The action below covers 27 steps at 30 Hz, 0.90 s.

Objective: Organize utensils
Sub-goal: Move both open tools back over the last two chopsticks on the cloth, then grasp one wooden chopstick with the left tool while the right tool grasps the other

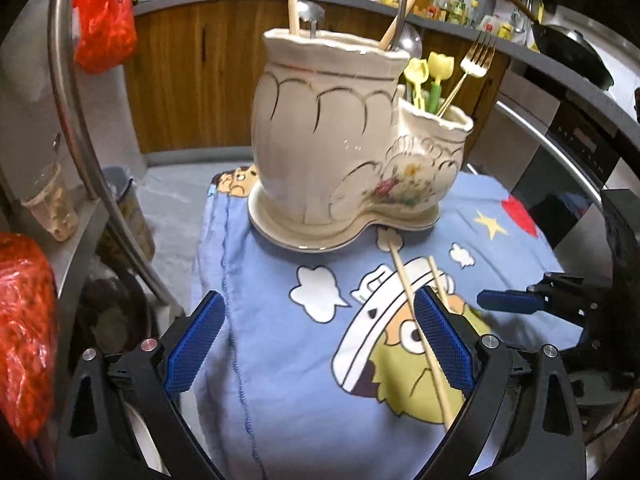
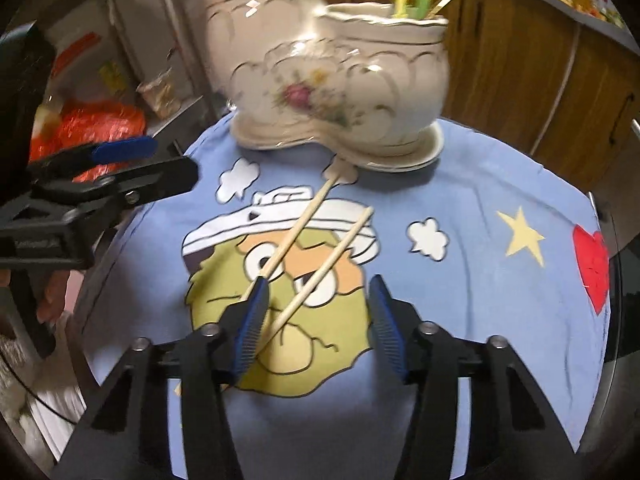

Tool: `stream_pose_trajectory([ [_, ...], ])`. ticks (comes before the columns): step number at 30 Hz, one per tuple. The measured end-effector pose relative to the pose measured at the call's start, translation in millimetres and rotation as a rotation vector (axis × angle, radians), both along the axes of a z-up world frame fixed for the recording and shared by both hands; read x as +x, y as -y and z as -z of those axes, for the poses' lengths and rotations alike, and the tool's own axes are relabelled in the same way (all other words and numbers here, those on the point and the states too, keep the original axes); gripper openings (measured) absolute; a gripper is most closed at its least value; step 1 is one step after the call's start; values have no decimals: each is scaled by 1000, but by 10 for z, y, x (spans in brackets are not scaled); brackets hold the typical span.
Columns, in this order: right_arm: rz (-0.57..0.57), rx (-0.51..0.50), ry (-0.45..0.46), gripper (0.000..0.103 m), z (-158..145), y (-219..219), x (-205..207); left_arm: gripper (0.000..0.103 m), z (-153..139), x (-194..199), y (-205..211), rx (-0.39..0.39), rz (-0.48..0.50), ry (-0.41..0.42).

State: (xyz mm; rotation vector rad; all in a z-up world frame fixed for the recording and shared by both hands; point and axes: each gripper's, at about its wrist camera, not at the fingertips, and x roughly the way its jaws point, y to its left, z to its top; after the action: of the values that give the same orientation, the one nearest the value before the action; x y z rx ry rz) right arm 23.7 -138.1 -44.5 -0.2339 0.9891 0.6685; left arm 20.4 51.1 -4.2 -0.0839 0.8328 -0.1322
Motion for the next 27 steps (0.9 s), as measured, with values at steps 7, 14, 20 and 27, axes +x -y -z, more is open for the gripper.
stream_pose_trajectory([
  [7,-44,-47,35,35,84,-197,-40,95,64,5,-42,-17,-1,-32],
  [14,13,17,-26,8,82,-55,97,95,94,-7,43,-7,34,-45],
  [20,113,122,-61,5,-34,277,268,95,137,-19,236,8,102,-65],
  [27,138,79,-5,5,-87,401,288,72,247,-33,565,34,202,-122],
])
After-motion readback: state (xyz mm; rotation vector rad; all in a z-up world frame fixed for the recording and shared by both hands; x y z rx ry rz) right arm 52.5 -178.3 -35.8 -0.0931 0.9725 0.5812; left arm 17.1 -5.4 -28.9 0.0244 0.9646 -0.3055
